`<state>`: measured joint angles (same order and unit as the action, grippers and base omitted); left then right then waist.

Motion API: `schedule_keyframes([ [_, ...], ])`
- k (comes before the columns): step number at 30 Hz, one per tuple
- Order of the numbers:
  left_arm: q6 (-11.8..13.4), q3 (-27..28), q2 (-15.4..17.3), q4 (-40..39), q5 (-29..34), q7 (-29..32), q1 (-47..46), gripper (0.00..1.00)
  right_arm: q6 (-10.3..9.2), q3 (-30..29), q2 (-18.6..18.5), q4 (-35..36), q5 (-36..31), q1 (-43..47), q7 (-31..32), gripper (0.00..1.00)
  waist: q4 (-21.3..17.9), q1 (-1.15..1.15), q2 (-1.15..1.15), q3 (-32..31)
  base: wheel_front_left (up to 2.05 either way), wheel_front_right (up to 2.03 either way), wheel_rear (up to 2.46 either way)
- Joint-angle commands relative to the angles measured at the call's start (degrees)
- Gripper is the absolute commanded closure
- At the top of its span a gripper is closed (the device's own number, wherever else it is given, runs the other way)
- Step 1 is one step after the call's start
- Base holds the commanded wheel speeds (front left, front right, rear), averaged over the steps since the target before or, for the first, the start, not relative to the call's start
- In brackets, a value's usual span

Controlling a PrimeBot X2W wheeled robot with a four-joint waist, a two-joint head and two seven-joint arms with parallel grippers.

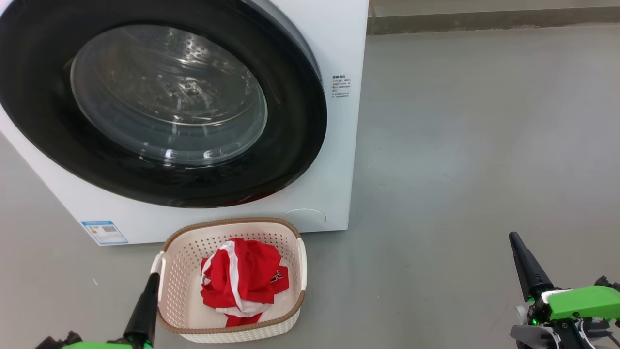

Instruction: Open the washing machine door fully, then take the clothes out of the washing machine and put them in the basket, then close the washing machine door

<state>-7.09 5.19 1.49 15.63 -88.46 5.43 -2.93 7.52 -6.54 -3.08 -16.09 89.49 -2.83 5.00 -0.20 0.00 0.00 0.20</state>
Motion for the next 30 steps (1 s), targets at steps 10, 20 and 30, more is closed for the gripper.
schedule_keyframes([
  [10, -0.4, 1.3, 1.4, -1.6, -3.7, 1.1, -3.3, 1.0, -0.03, 0.5, -0.1, 2.1, 3.0, -3.3, 1.1, 1.0, 0.2, 0.0, 0.0, 0.0, 0.0, 0.0, 0.0],
  [20, -0.4, 1.3, 1.4, -1.6, -3.7, 1.1, -3.3, 1.0, -0.03, 0.4, -0.1, 2.1, 3.0, -3.3, 1.2, 1.0, 0.2, 0.0, 0.0, 0.0, 0.0, 0.0, 0.0],
  [30, -0.4, 1.3, 1.4, -1.6, -3.7, 1.1, -3.3, 1.0, -0.03, 0.3, -0.1, 2.1, 2.9, -3.3, 1.2, 1.0, 0.2, 0.0, 0.0, 0.0, 0.0, 0.0, 0.0],
])
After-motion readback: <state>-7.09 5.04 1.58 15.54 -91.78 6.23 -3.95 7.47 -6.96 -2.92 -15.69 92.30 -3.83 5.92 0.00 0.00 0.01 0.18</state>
